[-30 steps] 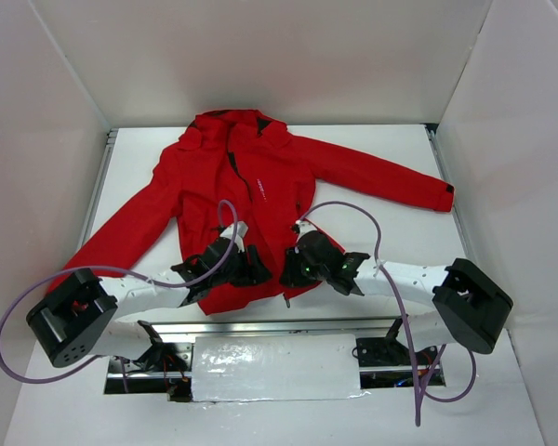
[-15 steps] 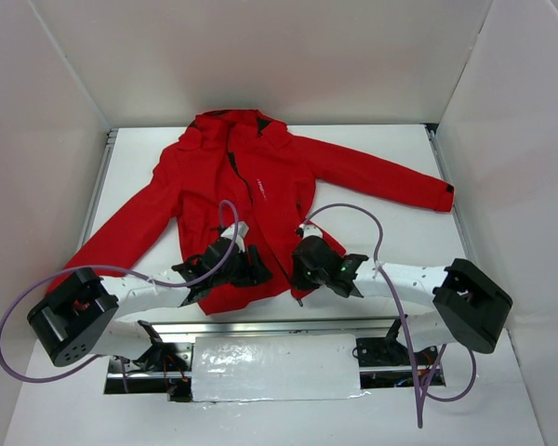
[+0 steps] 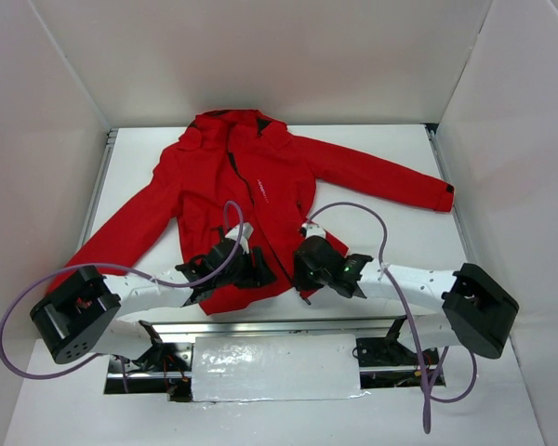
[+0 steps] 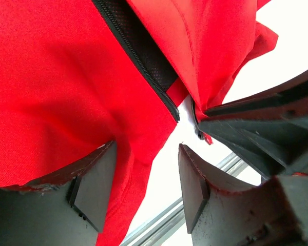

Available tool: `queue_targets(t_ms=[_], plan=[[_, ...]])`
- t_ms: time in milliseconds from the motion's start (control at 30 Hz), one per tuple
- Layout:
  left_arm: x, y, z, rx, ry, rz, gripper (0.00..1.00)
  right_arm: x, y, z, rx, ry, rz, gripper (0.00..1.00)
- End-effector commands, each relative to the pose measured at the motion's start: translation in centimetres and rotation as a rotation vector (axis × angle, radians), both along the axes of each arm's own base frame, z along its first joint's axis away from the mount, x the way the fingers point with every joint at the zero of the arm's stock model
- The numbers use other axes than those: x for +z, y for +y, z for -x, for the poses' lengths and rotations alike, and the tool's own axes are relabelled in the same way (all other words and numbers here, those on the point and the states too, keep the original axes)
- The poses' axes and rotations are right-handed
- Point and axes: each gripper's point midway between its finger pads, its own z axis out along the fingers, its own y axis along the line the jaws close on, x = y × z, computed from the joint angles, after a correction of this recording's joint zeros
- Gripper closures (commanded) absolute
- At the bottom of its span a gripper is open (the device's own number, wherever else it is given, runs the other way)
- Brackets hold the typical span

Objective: Zip up the jacket

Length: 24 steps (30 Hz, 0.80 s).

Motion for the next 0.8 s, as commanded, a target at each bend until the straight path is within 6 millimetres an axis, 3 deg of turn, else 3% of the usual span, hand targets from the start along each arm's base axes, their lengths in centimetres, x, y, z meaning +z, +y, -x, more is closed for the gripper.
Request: queue_targets(t_ms=[0,167,367,700,767], plan=[[1.5,-0.9,-0.8,-0.002,-0.038,0.026,0.36,2.4,1.6,0.3,0.085,-0.033,-0.048,0.58],[1.7,-0.5,-1.0,0.026,-0.041,0.014,0.34,1.0,2.1,2.3,0.109,-0.011,0.051,0.52],[2.3,0.4,-1.4,0.085,-0.047,0.006,0.32,0.1,1.4,2.7,0.041,-0.048,0.184,0.53],[2.4,0.7,-1.1,0.090,-0.044,0.005,0.31,-0.2,-0.8,1.5,-0.082,-0.103,0.317,0.58],[2.5,0.7,-1.1,0.089,-0.046,0.005,0.31,-0.1,-0.8,1.4,-0.088,-0.109,0.320,0.64]])
